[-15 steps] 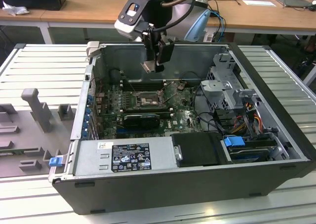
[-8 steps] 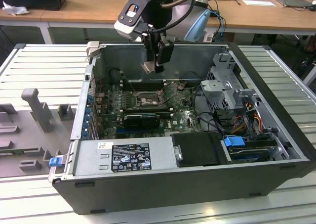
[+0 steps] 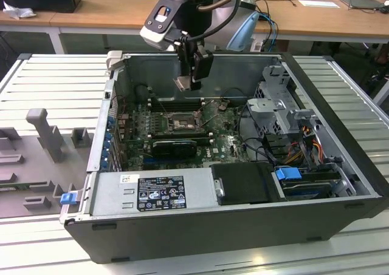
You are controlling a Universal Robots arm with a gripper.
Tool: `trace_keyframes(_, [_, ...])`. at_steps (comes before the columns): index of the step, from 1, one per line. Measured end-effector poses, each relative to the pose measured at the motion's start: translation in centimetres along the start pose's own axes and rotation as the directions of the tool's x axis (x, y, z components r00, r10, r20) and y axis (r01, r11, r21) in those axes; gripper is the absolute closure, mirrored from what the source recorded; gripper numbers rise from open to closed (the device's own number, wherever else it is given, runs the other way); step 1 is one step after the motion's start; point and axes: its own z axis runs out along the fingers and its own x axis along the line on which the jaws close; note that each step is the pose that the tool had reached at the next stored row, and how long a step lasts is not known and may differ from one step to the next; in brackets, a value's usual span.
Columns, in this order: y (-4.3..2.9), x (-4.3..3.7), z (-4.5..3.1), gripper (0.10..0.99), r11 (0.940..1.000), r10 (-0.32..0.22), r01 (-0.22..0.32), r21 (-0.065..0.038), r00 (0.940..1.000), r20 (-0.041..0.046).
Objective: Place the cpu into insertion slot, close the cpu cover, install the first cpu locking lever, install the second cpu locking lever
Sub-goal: 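Place the cpu into insertion slot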
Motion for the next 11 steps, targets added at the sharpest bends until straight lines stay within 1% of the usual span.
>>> trace_keyframes(8, [-0.02, 0.0, 0.19, 0.561, 0.9999, 0.011, -0.011, 0.001, 0.9999, 0.0006])
trace_keyframes(11, [-0.03, -0.01, 0.3, 0.561, 0.9998, 0.018, -0.018, 0.002, 0.9998, 0.0006])
